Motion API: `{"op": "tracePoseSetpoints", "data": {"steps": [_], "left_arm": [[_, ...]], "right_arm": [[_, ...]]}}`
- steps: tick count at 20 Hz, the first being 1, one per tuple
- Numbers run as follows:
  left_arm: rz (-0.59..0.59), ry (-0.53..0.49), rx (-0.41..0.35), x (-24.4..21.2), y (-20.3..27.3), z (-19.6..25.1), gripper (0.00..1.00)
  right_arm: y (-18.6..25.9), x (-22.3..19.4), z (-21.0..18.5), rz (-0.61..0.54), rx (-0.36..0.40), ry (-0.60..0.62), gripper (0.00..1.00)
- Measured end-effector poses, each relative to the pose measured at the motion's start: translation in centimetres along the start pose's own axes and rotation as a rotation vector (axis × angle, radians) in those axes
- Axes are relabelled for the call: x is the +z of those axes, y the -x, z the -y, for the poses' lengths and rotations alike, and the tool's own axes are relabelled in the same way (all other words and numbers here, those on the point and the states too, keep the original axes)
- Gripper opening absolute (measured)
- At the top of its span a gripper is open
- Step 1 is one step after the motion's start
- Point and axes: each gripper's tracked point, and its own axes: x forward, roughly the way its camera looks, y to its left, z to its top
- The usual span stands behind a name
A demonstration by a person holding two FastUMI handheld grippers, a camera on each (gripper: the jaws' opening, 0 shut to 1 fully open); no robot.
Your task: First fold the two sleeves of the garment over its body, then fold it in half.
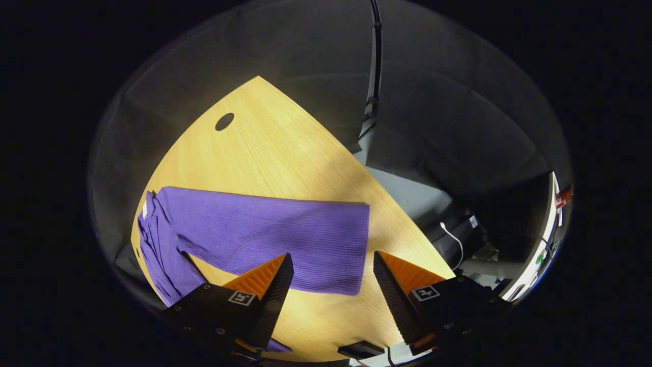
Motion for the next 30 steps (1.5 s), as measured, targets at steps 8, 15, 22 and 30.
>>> {"op": "tracePoseSetpoints", "data": {"steps": [8,15,22,30], "left_arm": [[-0.038,-0.036,0.002,-0.6,0.1,1.6,1.0],[-0.051,-0.051,0.001,-1.1,0.6,2.1,1.0],[-0.027,-0.042,-0.026,-1.3,0.1,0.6,0.98],[0.022,-0.017,-0.095,-1.7,-2.0,-2.6,0.98]], "right_arm": [[-3.0,-0.7,1.2,-0.073,-0.084,0.001,0.87],[-3.0,-0.5,1.4,-0.077,-0.115,-0.006,0.35],[0.0,0.4,-3.0,-0.013,0.038,-0.056,0.04],[9.0,0.8,-12.3,0.125,0.142,0.07,0.04]]}}
